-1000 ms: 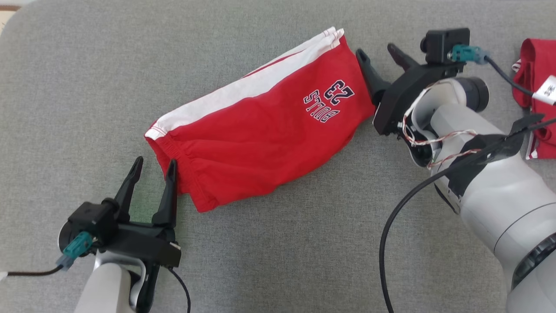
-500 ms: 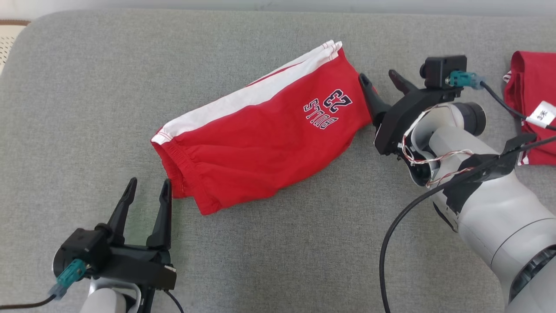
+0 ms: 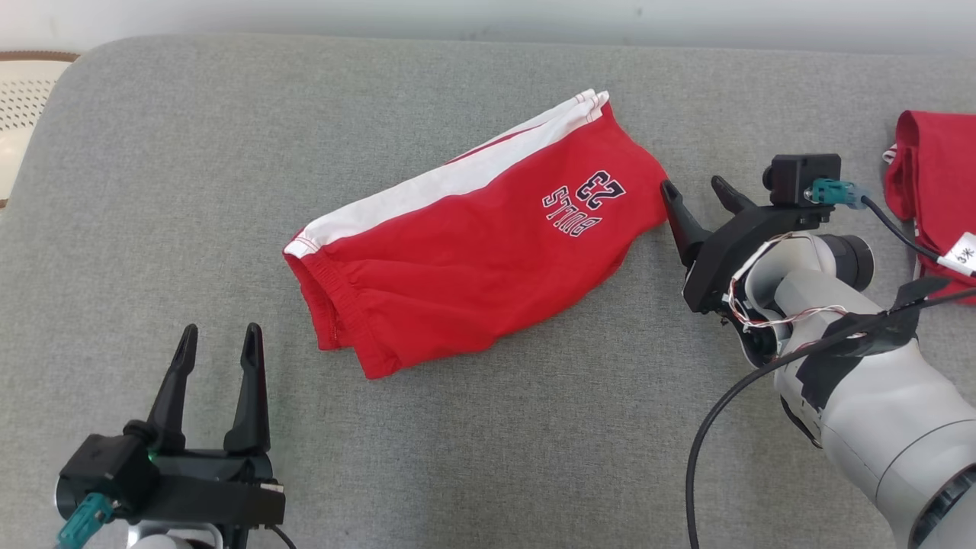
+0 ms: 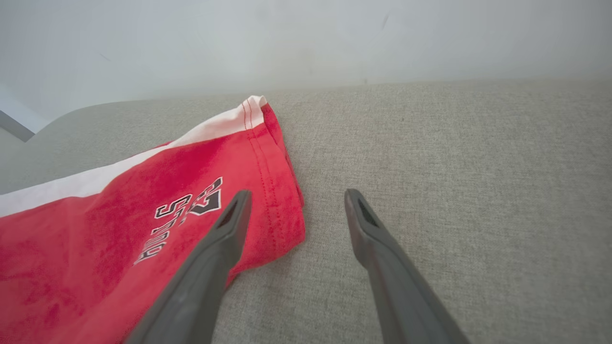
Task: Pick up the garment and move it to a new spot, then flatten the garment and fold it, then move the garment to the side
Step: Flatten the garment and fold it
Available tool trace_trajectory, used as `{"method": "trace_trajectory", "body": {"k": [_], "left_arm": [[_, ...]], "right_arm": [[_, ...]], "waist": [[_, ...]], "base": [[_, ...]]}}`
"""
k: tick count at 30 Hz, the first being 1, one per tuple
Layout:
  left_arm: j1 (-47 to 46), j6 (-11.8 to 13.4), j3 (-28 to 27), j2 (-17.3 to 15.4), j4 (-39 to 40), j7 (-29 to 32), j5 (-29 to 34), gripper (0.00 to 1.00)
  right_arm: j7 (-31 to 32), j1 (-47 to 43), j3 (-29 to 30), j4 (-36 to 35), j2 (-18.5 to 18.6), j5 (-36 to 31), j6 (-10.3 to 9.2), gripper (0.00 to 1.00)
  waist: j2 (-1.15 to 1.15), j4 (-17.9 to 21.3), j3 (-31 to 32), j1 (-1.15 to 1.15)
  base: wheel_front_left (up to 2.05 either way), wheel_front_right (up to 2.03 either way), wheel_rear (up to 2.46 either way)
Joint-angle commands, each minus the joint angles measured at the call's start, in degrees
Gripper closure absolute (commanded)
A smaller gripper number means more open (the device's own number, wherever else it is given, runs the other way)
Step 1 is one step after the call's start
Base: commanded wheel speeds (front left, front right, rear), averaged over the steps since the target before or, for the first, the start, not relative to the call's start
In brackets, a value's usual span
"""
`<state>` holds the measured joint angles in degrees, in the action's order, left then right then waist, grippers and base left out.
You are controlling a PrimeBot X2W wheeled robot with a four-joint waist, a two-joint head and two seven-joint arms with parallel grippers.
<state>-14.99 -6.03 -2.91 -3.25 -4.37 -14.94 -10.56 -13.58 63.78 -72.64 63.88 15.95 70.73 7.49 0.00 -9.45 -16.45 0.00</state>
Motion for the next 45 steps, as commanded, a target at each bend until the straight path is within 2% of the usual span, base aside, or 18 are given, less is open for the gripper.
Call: {"method": "trace_trajectory", "body": {"k": [1,22,23,24,25,36,45], "left_arm": [[1.4,0.2,-0.1,0.1,0.9,-0.2,-0.1,0.0],[1.3,2.1,2.1,0.3,3.4,-0.2,-2.6,0.0],[1.3,2.3,2.2,0.3,3.4,-0.2,-2.7,0.0],[1.2,2.4,2.3,0.3,3.4,-0.2,-2.9,0.0],[1.2,2.5,2.4,0.3,3.4,-0.2,-2.9,0.0],[1.7,2.9,2.1,0.3,2.3,-0.2,-2.8,0.0],[4.2,2.4,0.9,0.3,1.8,-0.2,-1.5,0.0]], "right_arm": [[-0.1,-1.2,-0.3,0.1,0.5,0.6,0.01,0.0],[4.2,-0.7,-0.3,1.7,0.5,3.8,0.01,0.0],[4.5,-0.7,-0.3,1.5,0.4,3.8,0.01,0.17],[4.8,-0.7,-0.4,1.3,0.4,3.7,0.01,0.71],[4.9,-0.6,-0.4,1.0,0.4,3.7,0.01,1.0],[2.3,-2.7,-0.6,-3.7,1.8,3.2,0.01,1.0],[-0.8,-10.1,-0.7,-11.1,4.5,4.6,0.01,1.0]], "waist": [[0.0,-0.3,-0.1,0.0],[0.0,-3.9,-2.7,0.0],[0.0,-3.9,-2.8,0.0],[0.0,-4.0,-2.8,0.0],[0.0,-4.0,-2.9,0.0],[0.0,-3.2,-0.9,0.0],[0.0,0.0,4.1,0.0]], "base": [[0.0,0.0,0.0],[0.0,0.0,0.0],[0.0,0.0,0.0],[0.0,0.0,0.0],[0.0,0.0,0.0],[0.0,0.0,0.0],[0.0,0.0,0.0]]}}
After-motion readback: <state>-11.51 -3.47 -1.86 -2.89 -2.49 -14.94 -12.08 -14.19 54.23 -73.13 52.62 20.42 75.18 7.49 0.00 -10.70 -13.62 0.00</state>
